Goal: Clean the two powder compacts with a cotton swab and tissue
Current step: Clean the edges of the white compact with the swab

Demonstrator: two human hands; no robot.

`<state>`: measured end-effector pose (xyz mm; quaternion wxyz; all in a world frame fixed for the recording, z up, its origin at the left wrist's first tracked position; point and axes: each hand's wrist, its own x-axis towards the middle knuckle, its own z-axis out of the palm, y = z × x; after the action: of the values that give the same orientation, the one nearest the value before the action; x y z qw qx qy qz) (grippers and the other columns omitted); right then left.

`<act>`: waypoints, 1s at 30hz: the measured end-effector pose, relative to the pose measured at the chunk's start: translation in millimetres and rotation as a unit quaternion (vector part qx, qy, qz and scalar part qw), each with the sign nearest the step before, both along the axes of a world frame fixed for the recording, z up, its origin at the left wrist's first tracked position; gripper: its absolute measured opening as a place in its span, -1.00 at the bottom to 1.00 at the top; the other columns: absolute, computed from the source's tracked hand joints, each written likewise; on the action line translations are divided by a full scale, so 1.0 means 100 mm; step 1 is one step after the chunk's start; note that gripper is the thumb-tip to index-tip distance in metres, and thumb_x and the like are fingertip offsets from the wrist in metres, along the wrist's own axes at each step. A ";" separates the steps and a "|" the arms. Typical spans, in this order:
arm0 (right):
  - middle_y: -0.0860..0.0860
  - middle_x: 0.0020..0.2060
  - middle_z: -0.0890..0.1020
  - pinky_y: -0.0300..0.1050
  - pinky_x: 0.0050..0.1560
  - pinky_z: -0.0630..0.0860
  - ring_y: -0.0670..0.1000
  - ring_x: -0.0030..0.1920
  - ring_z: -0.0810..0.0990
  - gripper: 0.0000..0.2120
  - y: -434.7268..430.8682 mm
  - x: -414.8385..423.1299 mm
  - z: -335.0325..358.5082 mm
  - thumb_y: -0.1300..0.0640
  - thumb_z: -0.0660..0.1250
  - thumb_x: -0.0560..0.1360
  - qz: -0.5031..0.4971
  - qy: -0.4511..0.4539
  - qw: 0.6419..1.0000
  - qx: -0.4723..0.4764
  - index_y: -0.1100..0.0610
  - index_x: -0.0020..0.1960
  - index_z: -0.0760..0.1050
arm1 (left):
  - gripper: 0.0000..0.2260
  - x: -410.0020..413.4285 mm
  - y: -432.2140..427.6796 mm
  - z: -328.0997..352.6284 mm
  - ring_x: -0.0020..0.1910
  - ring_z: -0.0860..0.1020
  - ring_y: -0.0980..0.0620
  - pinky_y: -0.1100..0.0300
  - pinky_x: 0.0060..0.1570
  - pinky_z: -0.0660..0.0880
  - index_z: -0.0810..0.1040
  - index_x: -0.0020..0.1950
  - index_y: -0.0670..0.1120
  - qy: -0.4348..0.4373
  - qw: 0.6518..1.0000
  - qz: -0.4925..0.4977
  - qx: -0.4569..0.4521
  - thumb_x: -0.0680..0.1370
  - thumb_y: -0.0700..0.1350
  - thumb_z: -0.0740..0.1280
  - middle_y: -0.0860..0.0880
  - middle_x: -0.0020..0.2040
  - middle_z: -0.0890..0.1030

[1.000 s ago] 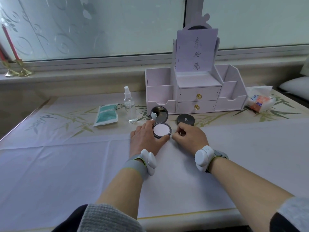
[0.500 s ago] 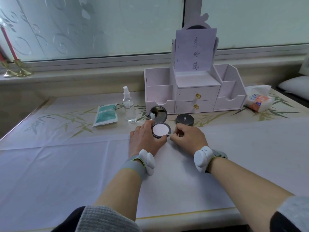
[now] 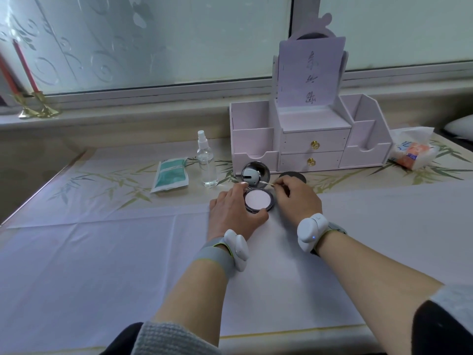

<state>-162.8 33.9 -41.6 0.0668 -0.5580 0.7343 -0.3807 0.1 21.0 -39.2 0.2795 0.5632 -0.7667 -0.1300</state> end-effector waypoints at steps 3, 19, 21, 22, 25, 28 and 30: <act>-0.11 -0.05 0.58 -0.09 -0.11 0.48 0.01 -0.05 0.55 -0.86 -0.04 0.00 -0.01 -0.03 0.22 0.55 0.009 0.013 1.000 0.001 -0.09 0.02 0.54 | -0.39 0.00 -0.01 0.00 0.26 0.44 -0.03 0.09 0.22 0.28 0.36 0.38 0.09 0.001 1.000 0.000 -0.002 0.37 0.20 0.40 0.10 0.22 0.58; -0.10 0.00 0.61 -0.10 -0.08 0.49 0.01 0.04 0.56 -0.82 -0.05 0.01 -0.02 -0.03 0.21 0.58 0.019 0.040 0.999 0.014 -0.11 0.05 0.57 | -0.37 0.00 -0.01 -0.01 0.28 0.44 0.00 0.11 0.23 0.26 0.35 0.38 0.08 0.017 1.000 -0.004 0.001 0.38 0.24 0.42 0.14 0.24 0.58; -0.10 0.00 0.62 -0.10 -0.06 0.49 0.00 0.04 0.56 -0.81 -0.04 0.02 -0.01 -0.03 0.22 0.58 0.033 0.052 0.998 0.023 -0.12 0.08 0.59 | -0.38 0.00 -0.01 0.00 0.28 0.44 0.01 0.11 0.22 0.26 0.36 0.37 0.09 0.024 1.000 -0.005 0.000 0.38 0.24 0.43 0.17 0.24 0.58; -0.10 0.00 0.62 -0.11 -0.06 0.49 -0.01 0.05 0.56 -0.81 -0.03 0.02 0.00 -0.02 0.22 0.58 0.041 0.057 0.997 0.025 -0.12 0.10 0.59 | -0.38 0.00 -0.01 0.00 0.28 0.44 0.01 0.12 0.21 0.25 0.36 0.37 0.09 0.026 1.000 -0.006 0.001 0.38 0.23 0.43 0.17 0.23 0.58; -0.10 -0.03 0.63 -0.15 -0.09 0.45 -0.01 0.03 0.56 -0.79 -0.01 0.03 0.00 -0.02 0.25 0.58 0.058 0.054 0.997 0.015 -0.14 0.13 0.61 | -0.40 0.00 0.00 0.00 0.27 0.44 0.01 0.13 0.19 0.24 0.36 0.35 0.09 0.033 0.999 -0.007 0.002 0.38 0.23 0.44 0.19 0.21 0.59; -0.12 -0.05 0.65 -0.17 -0.12 0.46 -0.03 -0.02 0.58 -0.82 0.00 0.04 0.00 -0.03 0.27 0.57 0.072 0.031 0.997 -0.012 -0.13 0.11 0.62 | -0.38 0.00 0.00 0.00 0.29 0.44 0.01 0.12 0.23 0.25 0.35 0.37 0.09 0.032 0.999 -0.006 0.002 0.38 0.23 0.43 0.19 0.23 0.59; -0.14 -0.14 0.64 -0.15 -0.16 0.46 -0.02 -0.08 0.58 -0.87 0.01 0.05 0.02 -0.04 0.28 0.57 0.065 0.019 0.998 -0.017 -0.11 0.04 0.59 | -0.36 0.01 -0.01 0.00 0.30 0.43 0.02 0.11 0.25 0.26 0.34 0.39 0.09 0.032 0.999 -0.006 0.005 0.37 0.24 0.43 0.19 0.24 0.59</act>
<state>-157.7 35.0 -39.7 0.0683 -0.6123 0.6915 -0.3772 0.7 20.2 -39.6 0.3006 0.5554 -0.7600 -0.1532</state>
